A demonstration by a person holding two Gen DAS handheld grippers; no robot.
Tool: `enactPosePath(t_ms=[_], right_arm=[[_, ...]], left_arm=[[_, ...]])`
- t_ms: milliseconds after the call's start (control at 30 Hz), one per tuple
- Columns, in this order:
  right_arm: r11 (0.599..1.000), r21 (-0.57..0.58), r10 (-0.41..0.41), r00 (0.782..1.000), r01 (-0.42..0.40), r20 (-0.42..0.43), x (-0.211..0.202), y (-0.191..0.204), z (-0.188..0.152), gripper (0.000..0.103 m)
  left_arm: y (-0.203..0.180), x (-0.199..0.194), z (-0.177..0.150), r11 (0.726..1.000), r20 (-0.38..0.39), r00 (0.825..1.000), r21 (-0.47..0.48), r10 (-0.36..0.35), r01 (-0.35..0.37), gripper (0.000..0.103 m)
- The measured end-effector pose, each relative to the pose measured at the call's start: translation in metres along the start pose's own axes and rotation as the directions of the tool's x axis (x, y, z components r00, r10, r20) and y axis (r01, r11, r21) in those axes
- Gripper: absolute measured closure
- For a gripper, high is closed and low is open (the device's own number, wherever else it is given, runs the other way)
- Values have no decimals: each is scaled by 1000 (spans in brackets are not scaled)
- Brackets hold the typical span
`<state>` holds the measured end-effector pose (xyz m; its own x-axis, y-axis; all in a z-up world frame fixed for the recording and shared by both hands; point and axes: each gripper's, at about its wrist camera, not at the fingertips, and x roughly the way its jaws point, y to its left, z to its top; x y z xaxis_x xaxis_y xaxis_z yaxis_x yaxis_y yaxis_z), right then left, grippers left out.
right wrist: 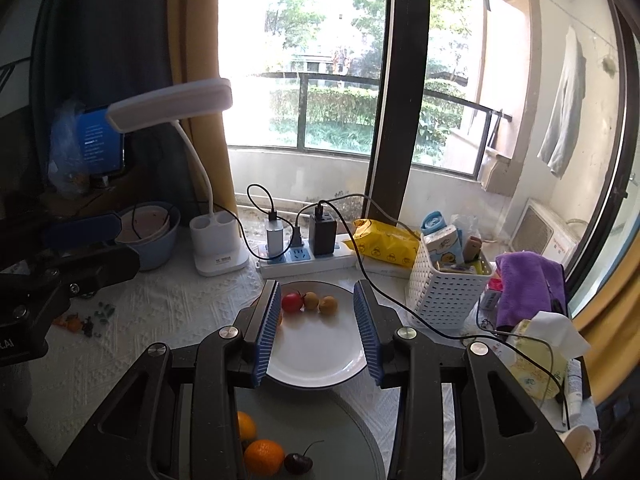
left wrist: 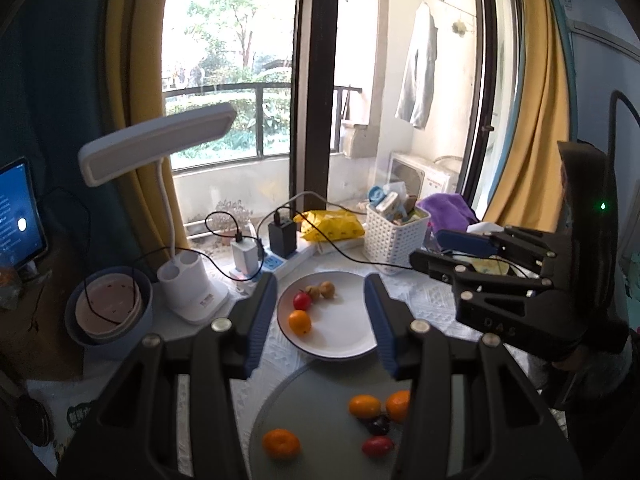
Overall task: Organize fruits
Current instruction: 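Withdraw both open grippers from the plate back over the fruit mat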
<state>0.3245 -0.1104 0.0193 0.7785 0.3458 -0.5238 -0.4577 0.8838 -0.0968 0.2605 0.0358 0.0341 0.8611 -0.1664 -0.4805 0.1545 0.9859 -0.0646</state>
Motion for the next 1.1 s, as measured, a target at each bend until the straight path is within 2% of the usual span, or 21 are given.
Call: enactPosePath(t_ms=[567, 1100], right_arm=[[1000, -18, 7, 999, -7, 42, -60, 6, -16, 63], [999, -29, 44, 998, -43, 46, -94, 0, -48, 63]], left_arm=[[-25, -48, -20, 1000, 44, 999, -8, 18, -18, 56], [-53, -61, -53, 999, 18, 999, -20, 49, -49, 56]])
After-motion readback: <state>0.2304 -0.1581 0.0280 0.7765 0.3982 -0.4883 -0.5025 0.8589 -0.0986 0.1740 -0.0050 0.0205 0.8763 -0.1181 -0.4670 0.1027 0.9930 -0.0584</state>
